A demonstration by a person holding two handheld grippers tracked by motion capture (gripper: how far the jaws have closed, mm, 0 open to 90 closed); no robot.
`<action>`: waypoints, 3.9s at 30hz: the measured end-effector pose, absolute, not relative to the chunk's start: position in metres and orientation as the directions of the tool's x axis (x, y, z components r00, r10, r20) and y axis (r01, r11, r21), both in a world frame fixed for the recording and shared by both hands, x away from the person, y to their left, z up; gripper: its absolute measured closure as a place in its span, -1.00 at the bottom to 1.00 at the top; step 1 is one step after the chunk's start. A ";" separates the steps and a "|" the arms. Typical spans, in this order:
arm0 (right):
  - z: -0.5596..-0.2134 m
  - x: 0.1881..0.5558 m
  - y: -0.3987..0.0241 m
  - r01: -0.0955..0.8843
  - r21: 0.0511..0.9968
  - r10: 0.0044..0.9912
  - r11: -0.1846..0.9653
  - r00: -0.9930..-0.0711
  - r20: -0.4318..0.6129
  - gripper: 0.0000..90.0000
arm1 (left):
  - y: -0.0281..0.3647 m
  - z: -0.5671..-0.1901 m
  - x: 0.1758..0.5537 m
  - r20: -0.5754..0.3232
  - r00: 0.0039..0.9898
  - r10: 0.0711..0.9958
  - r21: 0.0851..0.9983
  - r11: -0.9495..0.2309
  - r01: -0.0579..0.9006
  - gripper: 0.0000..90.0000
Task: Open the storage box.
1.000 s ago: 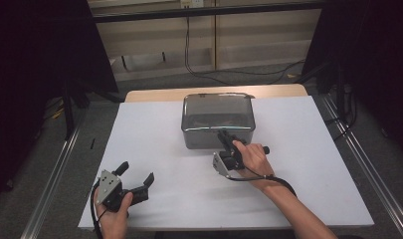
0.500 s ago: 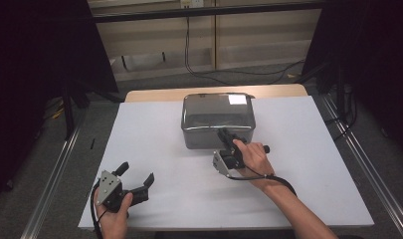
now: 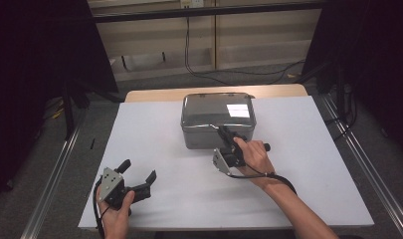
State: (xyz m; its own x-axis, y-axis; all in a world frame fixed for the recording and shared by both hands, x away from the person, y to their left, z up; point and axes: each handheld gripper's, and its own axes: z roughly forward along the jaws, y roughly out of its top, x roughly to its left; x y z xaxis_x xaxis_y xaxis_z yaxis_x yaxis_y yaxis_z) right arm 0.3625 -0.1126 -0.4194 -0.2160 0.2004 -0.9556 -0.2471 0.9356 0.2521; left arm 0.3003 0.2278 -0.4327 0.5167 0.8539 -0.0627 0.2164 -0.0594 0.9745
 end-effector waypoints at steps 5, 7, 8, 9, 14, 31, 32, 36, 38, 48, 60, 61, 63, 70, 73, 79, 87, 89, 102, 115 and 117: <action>-0.419 0.363 -0.113 -0.251 0.250 0.198 0.935 -0.215 -0.956 0.76 | 0.224 -0.429 0.311 -0.081 0.538 0.839 0.975 -0.045 0.217 -0.90; -0.419 0.363 -0.113 -0.250 0.251 0.200 0.935 -0.215 -0.956 0.76 | 0.221 -0.429 0.315 -0.086 0.548 0.832 0.975 -0.044 0.220 -0.90; -0.418 0.362 -0.113 -0.246 0.259 0.208 0.934 -0.217 -0.954 0.76 | 0.220 -0.429 0.317 -0.093 0.556 0.826 0.973 -0.042 0.226 -0.89; -0.418 0.363 -0.113 -0.246 0.262 0.210 0.933 -0.218 -0.953 0.76 | 0.219 -0.428 0.318 -0.081 0.552 0.830 0.970 -0.062 0.235 -0.88; -0.419 0.363 -0.111 -0.251 0.261 0.208 0.932 -0.218 -0.953 0.76 | 0.213 -0.422 0.328 -0.070 0.577 0.814 0.974 -0.068 0.214 -0.83; -0.412 0.365 -0.112 -0.254 0.264 0.213 0.930 -0.211 -0.954 0.76 | 0.188 -0.416 0.382 -0.002 0.686 0.727 0.980 -0.135 0.146 -0.90; -0.412 0.365 -0.112 -0.254 0.264 0.213 0.930 -0.211 -0.954 0.76 | 0.186 -0.416 0.384 -0.005 0.690 0.724 0.981 -0.131 0.144 -0.90; -0.410 0.366 -0.112 -0.258 0.262 0.212 0.930 -0.207 -0.955 0.77 | 0.176 -0.412 0.391 -0.002 0.700 0.715 0.982 -0.132 0.138 -0.93; -0.409 0.366 -0.112 -0.257 0.264 0.214 0.930 -0.206 -0.955 0.76 | 0.173 -0.412 0.395 -0.001 0.701 0.713 0.983 -0.130 0.133 -0.94; -0.408 0.368 -0.111 -0.263 0.263 0.211 0.928 -0.210 -0.955 0.75 | 0.164 -0.411 0.420 0.022 0.680 0.733 0.984 -0.137 0.116 -0.90; -0.403 0.370 -0.111 -0.265 0.261 0.210 0.928 -0.206 -0.956 0.76 | 0.146 -0.414 0.442 0.042 0.696 0.716 0.978 -0.173 0.119 -0.85; -0.402 0.370 -0.111 -0.267 0.259 0.208 0.928 -0.203 -0.957 0.76 | 0.144 -0.415 0.443 0.049 0.696 0.716 0.976 -0.183 0.120 -0.85; -0.401 0.370 -0.111 -0.263 0.259 0.209 0.929 -0.205 -0.956 0.76 | 0.141 -0.416 0.445 0.062 0.704 0.708 0.974 -0.196 0.111 -0.80; -0.400 0.370 -0.111 -0.267 0.250 0.198 0.931 -0.205 -0.958 0.77 | 0.136 -0.416 0.456 0.090 0.692 0.716 0.972 -0.213 0.094 -0.72; -0.400 0.370 -0.111 -0.267 0.251 0.200 0.930 -0.205 -0.958 0.76 | 0.137 -0.417 0.459 0.087 0.684 0.724 0.976 -0.201 0.088 -0.71; -0.401 0.370 -0.111 -0.264 0.257 0.205 0.929 -0.210 -0.956 0.75 | 0.135 -0.417 0.462 0.094 0.683 0.724 0.979 -0.193 0.070 -0.65; -0.403 0.371 -0.110 -0.267 0.260 0.208 0.928 -0.209 -0.956 0.66 | 0.132 -0.418 0.462 0.102 0.681 0.726 0.981 -0.187 0.053 -0.62; -0.403 0.371 -0.110 -0.263 0.269 0.217 0.926 -0.210 -0.953 0.60 | 0.132 -0.418 0.462 0.111 0.684 0.721 0.978 -0.200 0.052 -0.61; -0.398 0.375 -0.134 -0.173 0.570 0.500 0.803 -0.325 -0.803 -0.19 | 0.130 -0.418 0.462 0.109 0.679 0.726 0.981 -0.189 0.045 -0.60; -0.389 0.379 -0.172 -0.058 0.816 0.731 0.574 -0.413 -0.544 -0.54 | 0.130 -0.416 0.461 0.109 0.679 0.726 0.982 -0.185 0.040 -0.58; -0.388 0.379 -0.179 -0.035 0.848 0.758 0.529 -0.430 -0.490 -0.56 | 0.131 -0.414 0.461 0.119 0.679 0.725 0.980 -0.194 0.036 -0.58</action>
State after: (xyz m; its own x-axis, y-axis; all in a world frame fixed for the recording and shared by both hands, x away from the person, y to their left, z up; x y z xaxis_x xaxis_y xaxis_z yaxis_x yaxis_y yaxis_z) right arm 0.3790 -0.1794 -0.3879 -0.4298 0.7581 -0.4904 -0.0351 0.5287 0.8481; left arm 0.4609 0.1312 -0.4145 0.6787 0.7248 0.1186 0.0360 -0.1941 0.9803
